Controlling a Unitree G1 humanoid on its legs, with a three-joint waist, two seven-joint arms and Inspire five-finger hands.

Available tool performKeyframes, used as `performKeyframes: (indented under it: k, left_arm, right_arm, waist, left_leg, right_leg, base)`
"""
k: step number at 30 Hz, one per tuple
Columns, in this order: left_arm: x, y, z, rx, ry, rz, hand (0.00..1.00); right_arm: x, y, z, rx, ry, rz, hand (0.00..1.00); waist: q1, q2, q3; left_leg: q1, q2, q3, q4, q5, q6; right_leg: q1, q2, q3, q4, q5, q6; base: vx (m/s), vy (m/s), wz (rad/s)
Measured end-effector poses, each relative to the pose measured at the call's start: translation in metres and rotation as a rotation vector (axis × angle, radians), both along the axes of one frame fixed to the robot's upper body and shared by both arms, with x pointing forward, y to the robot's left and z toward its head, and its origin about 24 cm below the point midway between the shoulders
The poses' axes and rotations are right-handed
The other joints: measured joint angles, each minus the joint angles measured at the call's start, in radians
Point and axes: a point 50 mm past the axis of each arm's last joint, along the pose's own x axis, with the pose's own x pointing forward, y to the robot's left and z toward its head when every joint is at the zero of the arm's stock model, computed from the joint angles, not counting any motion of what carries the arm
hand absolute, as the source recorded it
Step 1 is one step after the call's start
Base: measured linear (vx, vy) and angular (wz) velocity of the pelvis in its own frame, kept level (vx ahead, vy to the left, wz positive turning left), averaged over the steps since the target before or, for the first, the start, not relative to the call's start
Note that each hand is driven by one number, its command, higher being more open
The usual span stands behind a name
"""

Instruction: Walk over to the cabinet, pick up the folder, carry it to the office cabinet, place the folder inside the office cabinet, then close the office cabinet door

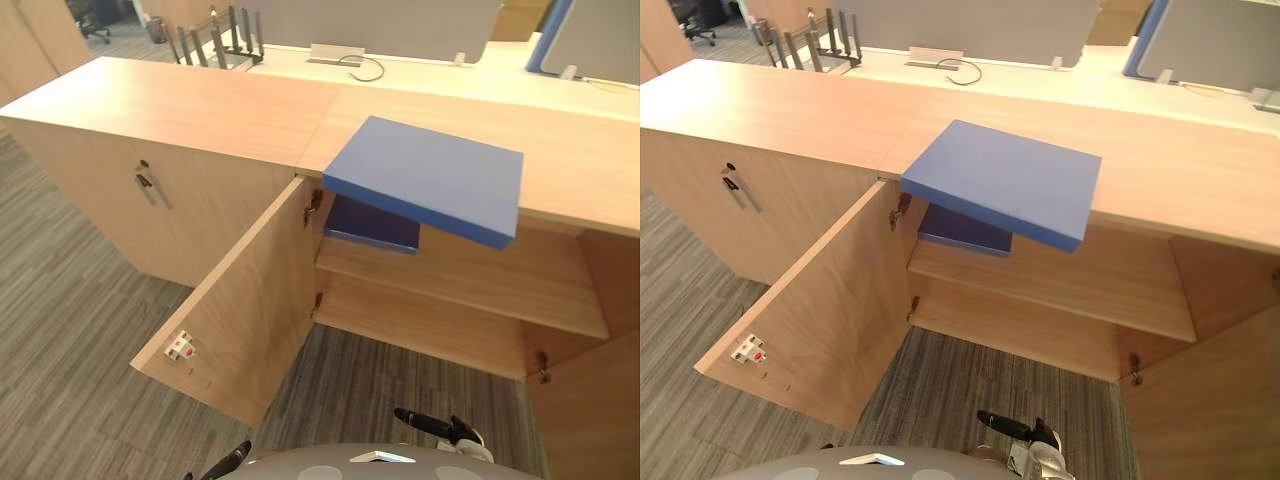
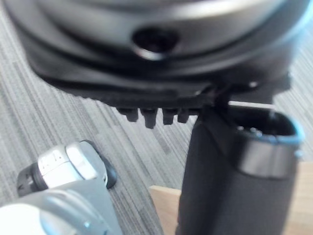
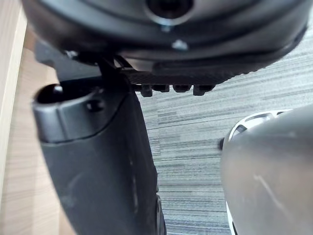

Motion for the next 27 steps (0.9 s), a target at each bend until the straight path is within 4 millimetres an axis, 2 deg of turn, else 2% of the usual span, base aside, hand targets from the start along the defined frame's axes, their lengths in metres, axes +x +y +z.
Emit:
performKeyframes:
  k: [5,7,9,11,14,16,17,18,20,21,23,24,27]
  left_arm:
    - [0.002,0.002,0.0,0.001,-0.003,-0.026,1.0]
    - [0.004,0.007,0.001,0.013,-0.004,-0.043,1.0]
    - [0.005,0.009,0.002,0.02,-0.007,-0.05,1.0]
    - [0.002,0.005,0.001,0.007,0.002,-0.048,1.0]
    - [-0.005,0.001,0.0,-0.012,0.028,-0.053,1.0]
    - [-0.003,0.0,0.0,-0.019,0.022,-0.055,1.0]
    - [-0.003,-0.003,-0.001,-0.027,0.019,-0.054,1.0]
    - [-0.002,-0.004,-0.001,-0.031,0.016,-0.054,1.0]
    - [-0.004,-0.009,-0.002,-0.047,0.017,-0.053,1.0]
    - [-0.006,-0.012,-0.002,-0.06,0.02,-0.049,1.0]
    - [-0.008,-0.011,-0.002,-0.061,0.019,-0.05,1.0]
    - [-0.006,-0.008,-0.001,-0.053,0.011,-0.052,1.0]
    - [-0.005,-0.007,-0.001,-0.049,0.009,-0.051,1.0]
  right_arm:
    - [-0.004,0.0,-0.001,-0.001,0.012,-0.011,1.0]
    - [-0.005,0.004,-0.002,0.013,0.016,-0.017,1.0]
    - [-0.005,0.007,-0.002,0.022,0.014,-0.027,1.0]
    - [-0.007,0.003,-0.002,0.019,0.014,-0.05,1.0]
    - [-0.008,0.0,-0.002,0.01,0.016,-0.057,1.0]
    - [-0.007,-0.003,-0.001,0.004,0.012,-0.057,1.0]
    - [-0.007,-0.005,-0.001,0.002,0.008,-0.065,1.0]
    - [-0.007,-0.006,-0.001,0.001,0.007,-0.075,1.0]
    - [-0.006,-0.009,0.0,-0.006,0.004,-0.078,1.0]
    - [-0.004,-0.009,0.001,-0.009,-0.006,-0.077,1.0]
    - [-0.004,-0.007,0.001,-0.004,-0.01,-0.071,1.0]
    - [-0.003,-0.004,0.001,0.002,-0.015,-0.074,1.0]
    - [-0.006,-0.003,0.001,-0.001,-0.022,-0.071,1.0]
  waist:
    - [0.0,-0.006,0.002]
    - [0.001,-0.026,0.005]
    - [0.002,-0.034,0.013]
    - [0.022,-0.009,0.036]
    - [0.024,0.002,0.044]
    - [0.024,0.004,0.045]
    - [0.024,0.013,0.051]
    - [0.024,0.012,0.053]
    - [0.026,0.034,0.054]
    - [0.027,0.046,0.059]
    - [0.028,0.041,0.055]
    - [0.024,0.029,0.056]
    - [0.025,0.024,0.045]
  left_leg:
    - [-0.034,-0.01,-0.015,0.076,0.001,-0.003]
    - [-0.085,-0.027,-0.001,0.201,0.001,-0.003]
    - [-0.136,-0.033,0.022,0.323,0.001,-0.003]
    - [-0.204,0.011,0.119,0.531,0.001,-0.002]
    - [-0.221,0.035,0.148,0.626,0.028,0.009]
    - [-0.235,0.032,0.154,0.644,0.002,0.006]
    - [-0.247,0.016,0.166,0.627,-0.037,0.0]
    - [-0.246,0.007,0.171,0.604,-0.049,0.001]
    - [-0.241,-0.029,0.192,0.475,-0.044,-0.001]
    - [-0.212,-0.039,0.216,0.386,-0.042,0.016]
    - [-0.139,-0.07,0.212,0.237,-0.036,0.036]
    - [-0.121,-0.093,0.219,0.181,-0.01,0.068]
    - [-0.083,-0.128,0.22,0.106,0.017,0.088]
  right_leg:
    - [0.056,0.009,-0.018,-0.06,0.012,-0.012]
    - [0.094,0.008,-0.014,-0.098,0.019,-0.008]
    - [0.116,0.008,-0.013,-0.118,0.024,-0.012]
    - [0.141,0.039,0.015,-0.137,0.027,-0.02]
    - [0.168,0.06,0.048,-0.141,0.017,-0.025]
    - [0.164,0.059,0.058,-0.142,0.011,-0.034]
    - [0.156,0.056,0.068,-0.141,0.011,-0.033]
    - [0.154,0.054,0.073,-0.14,0.012,-0.031]
    - [0.134,0.051,0.099,-0.134,0.017,-0.022]
    - [0.125,0.051,0.121,-0.125,0.018,-0.011]
    - [0.113,0.037,0.148,-0.136,0.032,0.006]
    - [0.113,0.017,0.149,-0.141,0.042,0.013]
    - [0.118,-0.013,0.147,-0.152,0.045,0.017]
  base:
    - [0.08,-0.048,0.32]
    - [0.0,-0.05,0.19]
    - [-0.03,-0.028,0.04]
    - [-0.11,-0.003,-0.33]
    - [-0.08,0.007,-0.32]
    - [-0.05,0.043,-0.11]
    - [-0.04,0.086,-0.14]
    - [-0.04,0.136,-0.28]
    - [0.0,0.146,-0.4]
    - [0.06,0.161,-0.46]
    - [0.09,0.132,-0.34]
    - [0.12,0.121,-0.07]
    - [0.12,0.118,0.06]
